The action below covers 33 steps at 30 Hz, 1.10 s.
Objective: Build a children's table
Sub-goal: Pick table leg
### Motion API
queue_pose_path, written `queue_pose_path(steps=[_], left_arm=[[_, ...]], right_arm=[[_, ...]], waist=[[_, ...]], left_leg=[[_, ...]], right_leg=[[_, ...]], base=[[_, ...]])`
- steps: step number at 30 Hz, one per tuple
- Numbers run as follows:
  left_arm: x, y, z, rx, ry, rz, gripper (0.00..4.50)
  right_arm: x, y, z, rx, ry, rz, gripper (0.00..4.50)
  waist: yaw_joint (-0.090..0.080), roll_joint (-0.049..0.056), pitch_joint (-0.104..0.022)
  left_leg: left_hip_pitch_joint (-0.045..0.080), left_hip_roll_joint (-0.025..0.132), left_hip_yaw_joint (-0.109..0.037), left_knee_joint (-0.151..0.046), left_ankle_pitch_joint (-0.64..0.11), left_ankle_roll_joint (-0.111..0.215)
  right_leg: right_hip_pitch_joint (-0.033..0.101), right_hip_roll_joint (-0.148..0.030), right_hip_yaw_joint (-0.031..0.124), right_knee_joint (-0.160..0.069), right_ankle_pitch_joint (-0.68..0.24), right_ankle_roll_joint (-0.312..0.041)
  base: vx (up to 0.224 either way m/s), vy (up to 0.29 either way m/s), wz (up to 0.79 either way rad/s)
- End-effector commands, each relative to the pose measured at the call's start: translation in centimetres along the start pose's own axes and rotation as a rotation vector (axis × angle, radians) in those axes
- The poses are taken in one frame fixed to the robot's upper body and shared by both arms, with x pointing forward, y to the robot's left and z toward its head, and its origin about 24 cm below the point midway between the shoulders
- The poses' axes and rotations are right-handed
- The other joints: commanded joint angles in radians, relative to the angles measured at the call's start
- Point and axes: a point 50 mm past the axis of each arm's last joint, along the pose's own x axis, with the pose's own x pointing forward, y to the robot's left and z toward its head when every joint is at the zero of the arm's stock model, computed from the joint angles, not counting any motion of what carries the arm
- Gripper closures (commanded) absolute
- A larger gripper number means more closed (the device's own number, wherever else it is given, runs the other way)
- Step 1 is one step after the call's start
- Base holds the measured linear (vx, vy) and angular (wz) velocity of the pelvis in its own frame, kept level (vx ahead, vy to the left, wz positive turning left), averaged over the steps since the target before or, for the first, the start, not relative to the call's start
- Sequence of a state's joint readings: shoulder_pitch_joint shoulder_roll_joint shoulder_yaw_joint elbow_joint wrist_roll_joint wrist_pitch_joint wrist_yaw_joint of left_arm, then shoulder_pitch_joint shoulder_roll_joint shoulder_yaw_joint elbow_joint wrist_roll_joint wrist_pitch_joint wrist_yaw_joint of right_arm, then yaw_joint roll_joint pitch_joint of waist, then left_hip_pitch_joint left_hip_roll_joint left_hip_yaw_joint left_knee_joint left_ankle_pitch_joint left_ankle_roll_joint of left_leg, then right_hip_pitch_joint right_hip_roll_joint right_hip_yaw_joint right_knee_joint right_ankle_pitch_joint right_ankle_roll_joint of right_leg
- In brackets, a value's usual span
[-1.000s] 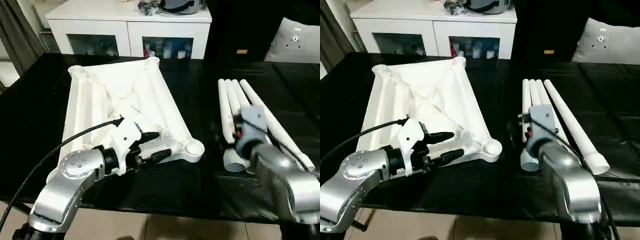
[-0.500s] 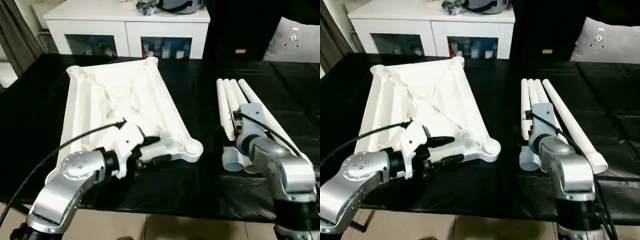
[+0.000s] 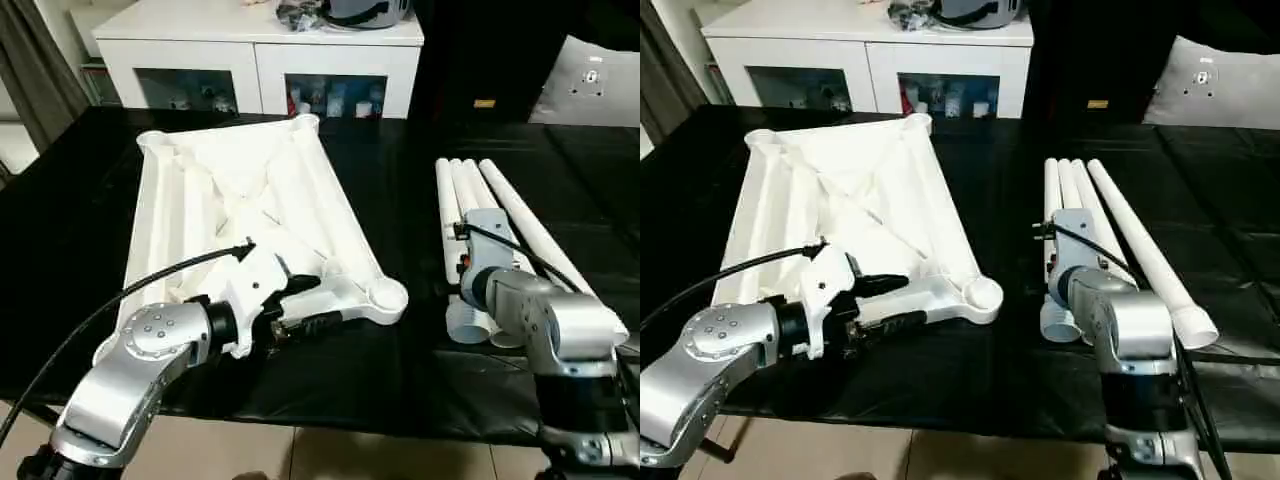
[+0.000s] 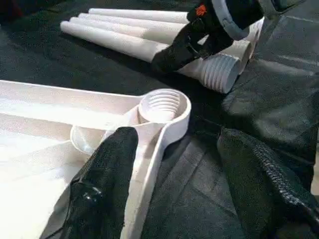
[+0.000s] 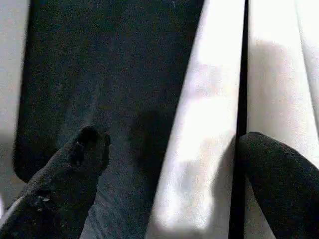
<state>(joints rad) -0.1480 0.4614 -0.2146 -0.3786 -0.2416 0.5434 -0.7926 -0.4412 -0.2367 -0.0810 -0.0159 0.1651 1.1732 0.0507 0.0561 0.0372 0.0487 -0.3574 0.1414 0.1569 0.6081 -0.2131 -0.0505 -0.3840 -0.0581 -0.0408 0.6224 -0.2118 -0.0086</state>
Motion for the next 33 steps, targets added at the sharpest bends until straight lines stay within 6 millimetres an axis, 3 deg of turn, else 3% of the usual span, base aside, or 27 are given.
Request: queue_pose_path(steps=[1,12,18,33], left_arm=[[-0.1,-0.1,0.2,0.018,-0.002,-0.007,1.62],[0.0,-0.4,0.4,0.021,-0.002,-0.02,1.59],[0.1,-0.5,0.7,0.025,-0.004,-0.026,1.57],[0.2,-0.3,0.8,0.018,-0.001,-0.029,1.57]], right_arm=[[0.0,-0.3,0.2,0.01,0.014,-0.014,0.0],[0.4,0.2,-0.9,0.101,0.096,0.069,0.18],[0.6,0.1,-1.4,0.112,0.132,0.08,0.89],[0.6,0.1,-1.5,0.127,0.141,0.082,2.15]], waist=[[0.001,-0.01,-0.053],[-0.001,-0.01,-0.052],[0.0,-0.009,-0.051],[0.0,-0.013,-0.05]], left_leg=[[0.001,0.066,-0.019,-0.075,-0.087,-0.011],[0.003,0.067,-0.02,-0.078,-0.108,-0.019],[0.004,0.066,-0.019,-0.077,-0.112,-0.023],[0.004,0.066,-0.02,-0.08,-0.13,-0.03]], right_leg=[[0.046,-0.079,0.054,-0.068,-0.111,-0.2],[0.044,-0.077,0.054,-0.069,-0.143,-0.192],[0.043,-0.078,0.054,-0.07,-0.151,-0.192],[0.041,-0.077,0.054,-0.074,-0.186,-0.179]], base=[[0.0,0.0,0.0],[0.0,0.0,0.0],[0.0,0.0,0.0],[0.0,0.0,0.0]])
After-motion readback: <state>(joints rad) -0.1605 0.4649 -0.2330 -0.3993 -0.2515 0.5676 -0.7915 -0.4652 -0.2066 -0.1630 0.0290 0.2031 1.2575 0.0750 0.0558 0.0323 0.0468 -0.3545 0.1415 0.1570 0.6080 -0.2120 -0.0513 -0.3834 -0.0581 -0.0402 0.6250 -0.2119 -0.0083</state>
